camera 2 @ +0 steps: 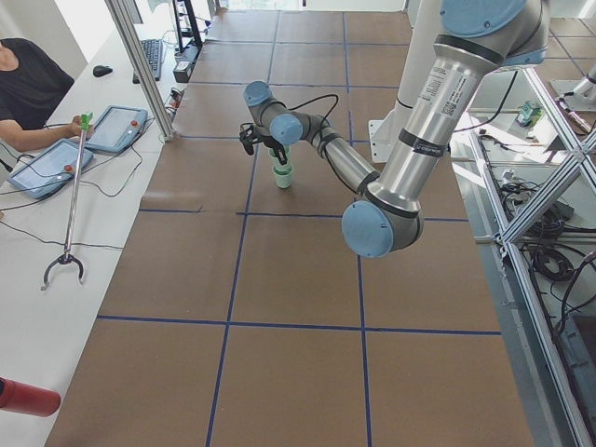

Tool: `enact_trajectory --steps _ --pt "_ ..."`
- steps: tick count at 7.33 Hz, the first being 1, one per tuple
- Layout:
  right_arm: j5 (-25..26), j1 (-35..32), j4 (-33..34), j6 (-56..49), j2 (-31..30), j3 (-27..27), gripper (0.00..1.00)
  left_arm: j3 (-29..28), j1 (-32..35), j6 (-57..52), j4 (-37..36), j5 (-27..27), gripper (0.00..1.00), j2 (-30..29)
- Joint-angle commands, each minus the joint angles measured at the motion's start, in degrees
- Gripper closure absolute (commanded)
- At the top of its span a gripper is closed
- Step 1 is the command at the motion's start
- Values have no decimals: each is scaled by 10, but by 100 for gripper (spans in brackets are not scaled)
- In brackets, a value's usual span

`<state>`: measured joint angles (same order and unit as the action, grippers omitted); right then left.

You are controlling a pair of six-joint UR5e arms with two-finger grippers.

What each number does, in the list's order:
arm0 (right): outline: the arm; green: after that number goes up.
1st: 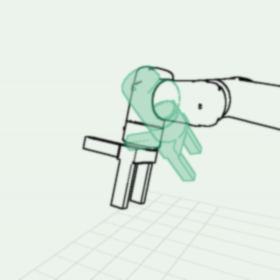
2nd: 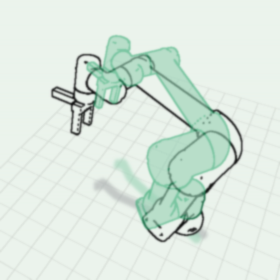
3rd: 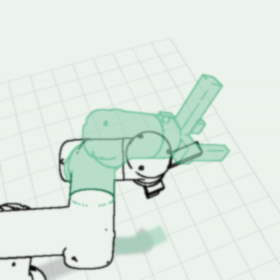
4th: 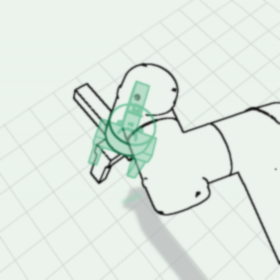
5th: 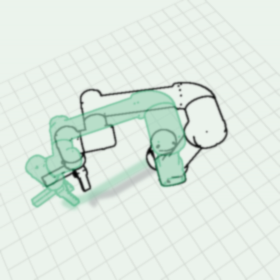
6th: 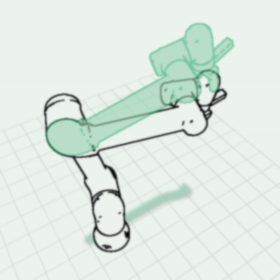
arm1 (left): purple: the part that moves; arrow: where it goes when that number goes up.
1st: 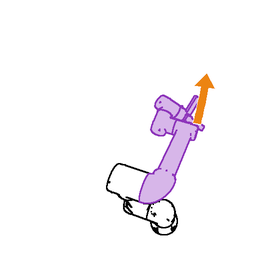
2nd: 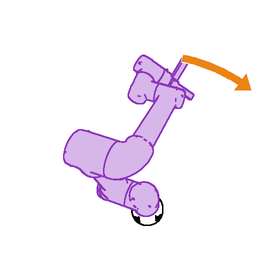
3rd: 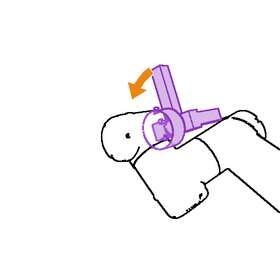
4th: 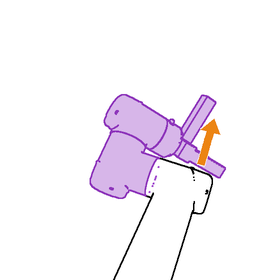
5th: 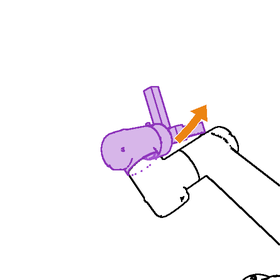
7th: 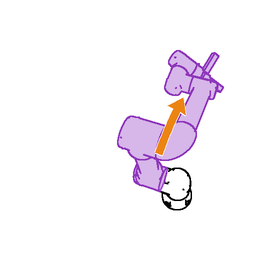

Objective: Stack cups

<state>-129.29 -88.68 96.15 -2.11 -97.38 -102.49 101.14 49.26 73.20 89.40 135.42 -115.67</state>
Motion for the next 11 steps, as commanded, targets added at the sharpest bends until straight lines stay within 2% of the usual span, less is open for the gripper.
enact_trajectory --steps 1,3,4,5,7,8,9,10,11 --pt "0 0 0 0 0 0 0 -12 -1 0 15 0 100 -1" --pt "0 0 0 0 0 0 0 -12 -1 -4 16 0 100 2" --pt "0 0 0 0 0 0 0 -13 -1 -9 32 -2 29 6" --pt "0 0 1 0 0 -1 0 -12 -1 -9 45 -2 0 10" --pt "0 0 1 0 0 0 0 1 7 -10 41 -2 0 10" --pt "0 0 0 0 0 0 0 22 34 -10 40 -2 0 11" --pt "0 0 1 0 0 0 0 43 67 -10 41 -3 0 24" --pt "0 0 0 0 0 -1 0 68 104 -60 39 -2 0 39" --pt "0 0 0 0 0 0 0 78 170 -134 11 -2 0 54"
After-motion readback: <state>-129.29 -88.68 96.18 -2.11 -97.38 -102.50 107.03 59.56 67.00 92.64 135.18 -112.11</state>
